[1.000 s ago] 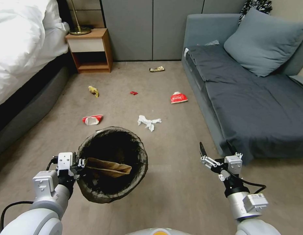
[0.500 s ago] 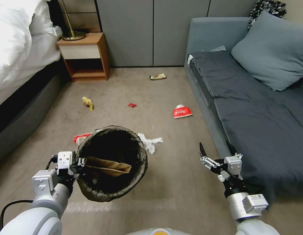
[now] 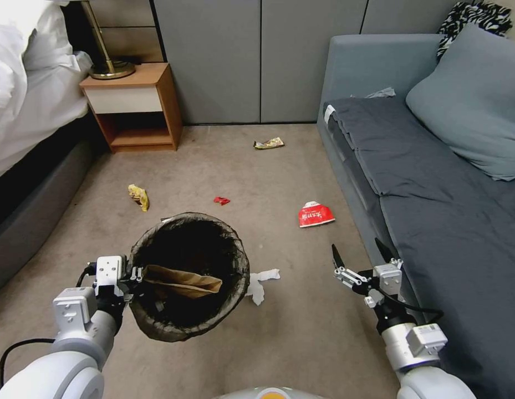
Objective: Pick up the trash bin, then pick up the garbage from the floor and place it into the trash bin.
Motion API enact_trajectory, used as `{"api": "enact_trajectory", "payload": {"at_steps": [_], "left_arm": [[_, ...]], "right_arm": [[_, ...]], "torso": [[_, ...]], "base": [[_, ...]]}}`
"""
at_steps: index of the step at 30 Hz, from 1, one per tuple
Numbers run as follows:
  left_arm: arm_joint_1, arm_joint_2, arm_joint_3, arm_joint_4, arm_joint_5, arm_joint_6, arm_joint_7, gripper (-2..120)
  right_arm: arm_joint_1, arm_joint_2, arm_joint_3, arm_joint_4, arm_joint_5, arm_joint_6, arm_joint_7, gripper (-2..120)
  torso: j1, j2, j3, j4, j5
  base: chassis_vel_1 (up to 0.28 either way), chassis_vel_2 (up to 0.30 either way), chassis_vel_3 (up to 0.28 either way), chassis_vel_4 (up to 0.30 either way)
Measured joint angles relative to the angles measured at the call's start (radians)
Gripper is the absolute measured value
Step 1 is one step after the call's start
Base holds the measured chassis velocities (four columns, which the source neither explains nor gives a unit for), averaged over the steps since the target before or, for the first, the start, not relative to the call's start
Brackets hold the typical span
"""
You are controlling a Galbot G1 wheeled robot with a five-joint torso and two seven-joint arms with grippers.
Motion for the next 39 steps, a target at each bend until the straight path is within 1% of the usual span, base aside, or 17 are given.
{"api": "enact_trajectory", "payload": {"at_steps": [5, 9, 10, 11, 13, 14, 16, 17, 20, 25, 28, 29, 30, 32, 33, 38, 39], "left_arm": [[-0.002, 0.002, -0.016, 0.000, -0.011, 0.005, 0.005, 1], [0.000, 0.002, -0.038, 0.000, -0.013, 0.011, 0.024, 1], [0.003, 0.001, -0.047, 0.000, -0.015, 0.011, 0.028, 1], [0.003, 0.001, -0.047, 0.000, -0.015, 0.011, 0.028, 1], [0.004, 0.000, -0.056, 0.000, -0.022, 0.011, 0.028, 1], [0.004, 0.000, -0.056, 0.000, -0.022, 0.011, 0.028, 1], [0.005, -0.002, -0.063, 0.000, -0.024, 0.012, 0.029, 1], [0.005, -0.002, -0.063, 0.000, -0.024, 0.012, 0.029, 1], [0.010, -0.007, -0.072, 0.000, -0.024, 0.012, 0.028, 1], [0.006, -0.009, -0.074, 0.000, -0.025, 0.012, 0.025, 1], [0.007, -0.012, -0.075, 0.000, -0.025, 0.012, 0.020, 1], [0.007, -0.012, -0.075, 0.000, -0.025, 0.012, 0.020, 1], [0.009, -0.013, -0.075, 0.000, -0.025, 0.012, 0.018, 1], [0.010, -0.016, -0.075, 0.000, -0.026, 0.012, 0.013, 1], [0.010, -0.016, -0.075, 0.000, -0.026, 0.012, 0.013, 1], [0.009, -0.016, -0.074, 0.000, -0.027, 0.012, 0.009, 1], [0.009, -0.016, -0.074, 0.000, -0.027, 0.012, 0.009, 1]], "right_arm": [[0.006, -0.015, -0.008, 0.000, 0.009, -0.039, -0.032, 100], [0.016, -0.047, 0.001, -0.001, 0.020, -0.092, -0.085, 100], [0.027, -0.085, 0.003, -0.008, 0.033, -0.120, -0.128, 100], [0.027, -0.085, 0.003, -0.008, 0.033, -0.120, -0.128, 100], [0.055, -0.147, -0.005, -0.029, 0.061, -0.166, -0.193, 100], [0.055, -0.147, -0.005, -0.029, 0.061, -0.166, -0.193, 100], [0.093, -0.197, -0.024, -0.064, 0.084, -0.207, -0.249, 100], [0.093, -0.197, -0.024, -0.064, 0.084, -0.207, -0.249, 100], [0.157, -0.240, -0.061, -0.112, 0.117, -0.253, -0.287, 100], [0.231, -0.251, -0.108, -0.162, 0.152, -0.294, -0.307, 100], [0.329, -0.253, -0.197, -0.240, 0.195, -0.329, -0.310, 100], [0.329, -0.253, -0.197, -0.240, 0.195, -0.329, -0.310, 100], [0.363, -0.252, -0.227, -0.268, 0.200, -0.337, -0.311, 100], [0.427, -0.240, -0.277, -0.325, 0.201, -0.352, -0.324, 100], [0.427, -0.240, -0.277, -0.325, 0.201, -0.352, -0.324, 100], [0.545, -0.197, -0.360, -0.437, 0.201, -0.358, -0.330, 100], [0.545, -0.197, -0.360, -0.437, 0.201, -0.358, -0.330, 100]], "torso": [[0.000, 0.000, 0.000, -0.0002, 0.0000], [0.000, 0.000, 0.000, -0.0003, 0.0001], [0.000, 0.000, 0.000, 0.0000, 0.0000], [0.000, 0.000, 0.000, 0.0000, 0.0000], [0.000, 0.000, 0.000, -0.0002, 0.0000], [0.000, 0.000, 0.000, -0.0002, 0.0000], [0.000, 0.000, 0.000, -0.0001, 0.0001], [0.000, 0.000, 0.000, -0.0001, 0.0001], [0.000, 0.000, 0.000, 0.0000, 0.0000], [0.000, 0.000, 0.000, -0.0003, -0.0001], [0.000, 0.000, 0.000, 0.0000, 0.0001], [0.000, 0.000, 0.000, 0.0000, 0.0001], [0.000, 0.000, 0.000, 0.0000, -0.0001], [0.000, 0.000, 0.000, -0.0001, 0.0000], [0.000, 0.000, 0.000, -0.0001, 0.0000], [0.000, 0.000, 0.000, -0.0001, -0.0001], [0.000, 0.000, 0.000, -0.0001, -0.0001]], "base": [[0.031, -0.025, -0.034, 0.022], [0.000, 0.000, 0.000, 0.000], [0.000, 0.000, 0.000, 0.000], [0.000, 0.000, 0.000, 0.000], [0.000, 0.000, 0.000, 0.000], [0.000, 0.000, 0.000, 0.000], [0.000, 0.000, 0.000, 0.000], [0.000, 0.000, 0.000, 0.000], [0.000, 0.000, 0.000, 0.000], [0.000, 0.000, 0.000, 0.000], [0.000, 0.000, 0.000, 0.000], [0.000, 0.000, 0.000, 0.000], [0.000, 0.000, 0.000, 0.000], [0.000, 0.000, 0.000, 0.000], [0.000, 0.000, 0.000, 0.000], [0.000, 0.000, 0.000, 0.000], [0.000, 0.000, 0.000, 0.000]]}}
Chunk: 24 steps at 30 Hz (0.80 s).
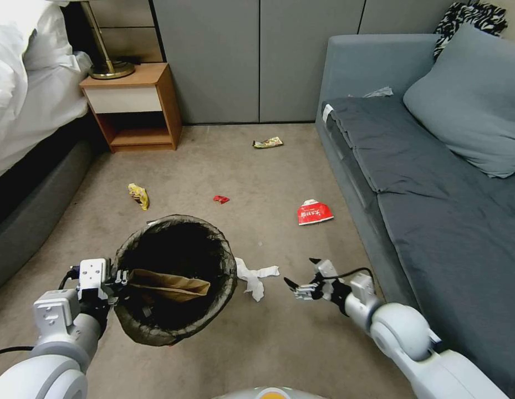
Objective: Pick up the trash bin, then pick up the garbage from the floor and place it into the trash bin.
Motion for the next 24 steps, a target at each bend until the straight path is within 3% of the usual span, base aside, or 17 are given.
{"api": "enact_trajectory", "payload": {"at_steps": [6, 24], "left_arm": [[-0.005, 0.000, -0.001, 0.000, -0.001, -0.001, -0.001, 1], [-0.015, 0.000, -0.002, 0.000, -0.012, -0.002, -0.001, 1]], "right_arm": [[0.136, 0.073, -0.115, -0.172, -0.011, -0.002, -0.002, 100], [0.293, 0.247, -0.245, -0.449, -0.090, 0.036, 0.006, 100]], "torso": [[0.000, 0.000, 0.000, -0.0001, 0.0000], [0.000, 0.000, 0.000, 0.0001, -0.0001]], "base": [[0.000, 0.000, 0.000, 0.000], [0.000, 0.000, 0.000, 0.000]]}}
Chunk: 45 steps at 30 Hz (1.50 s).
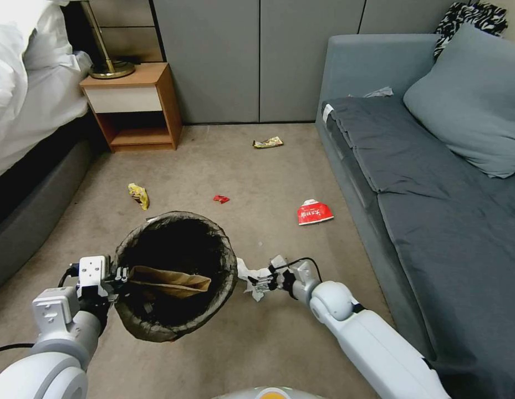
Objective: Pick up the trash bin, then pick up the garbage from the floor and place it into the trash bin.
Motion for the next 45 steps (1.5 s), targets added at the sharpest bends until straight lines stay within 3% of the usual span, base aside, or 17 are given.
{"api": "enact_trajectory", "payload": {"at_steps": [18, 37, 45], "left_arm": [[-0.001, 0.002, 0.001, 0.000, -0.004, 0.000, 0.001, 1], [0.002, -0.001, 0.008, 0.000, 0.000, 0.000, 0.005, 1], [-0.009, 0.000, 0.017, 0.000, 0.003, 0.000, 0.006, 1]], "right_arm": [[0.069, 0.100, -0.015, -0.264, -0.091, 0.053, 0.013, 100], [0.136, 0.184, 0.034, -0.437, -0.161, 0.089, 0.015, 100], [0.138, 0.191, 0.037, -0.456, -0.162, 0.089, 0.011, 76]], "torso": [[0.000, 0.000, 0.000, -0.0001, 0.0002], [0.000, 0.000, 0.000, -0.0001, 0.0002], [0.000, 0.000, 0.000, -0.0001, 0.0002]], "base": [[0.000, 0.000, 0.000, 0.000], [0.000, 0.000, 0.000, 0.000], [0.000, 0.000, 0.000, 0.000]]}}
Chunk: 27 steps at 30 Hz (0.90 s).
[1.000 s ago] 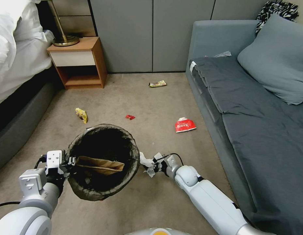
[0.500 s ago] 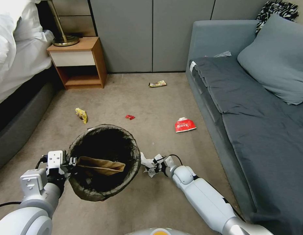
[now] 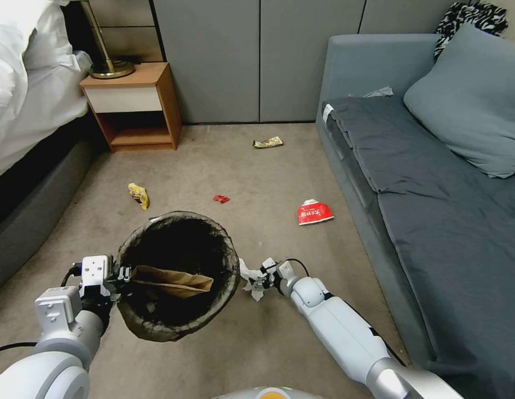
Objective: Pick up the trash bin, then pick up the garbage from the floor and place it into the trash bin.
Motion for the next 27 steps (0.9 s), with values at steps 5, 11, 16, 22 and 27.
{"api": "enact_trajectory", "payload": {"at_steps": [5, 11, 16, 22, 27], "left_arm": [[-0.005, 0.006, 0.000, 0.000, -0.001, 0.000, 0.001, 1], [-0.018, 0.010, 0.008, 0.000, -0.002, -0.002, 0.001, 1], [-0.022, 0.012, 0.014, 0.000, -0.002, -0.003, 0.002, 1], [-0.022, 0.016, 0.015, 0.000, -0.001, -0.003, 0.002, 1], [-0.024, 0.019, 0.018, 0.000, -0.001, -0.004, 0.002, 1]], "right_arm": [[0.005, 0.015, 0.016, -0.038, 0.005, 0.000, 0.002, 56], [-0.002, 0.018, 0.024, -0.047, 0.006, 0.000, 0.004, 32], [-0.004, 0.017, 0.025, -0.046, 0.007, 0.001, 0.004, 17], [-0.004, 0.017, 0.028, -0.049, 0.007, 0.003, 0.004, 0], [-0.004, 0.018, 0.039, -0.052, 0.007, 0.009, 0.006, 0]], "torso": [[0.000, 0.000, 0.000, 0.0001, 0.0000], [0.000, 0.000, 0.000, 0.0000, 0.0000], [0.000, 0.000, 0.000, 0.0000, 0.0000], [0.000, 0.000, 0.000, 0.0001, 0.0000], [0.000, 0.000, 0.000, 0.0001, 0.0000]], "base": [[0.000, 0.000, 0.000, 0.000], [0.000, 0.000, 0.000, 0.000], [0.000, 0.000, 0.000, 0.000], [0.000, 0.000, 0.000, 0.000], [0.000, 0.000, 0.000, 0.000]]}}
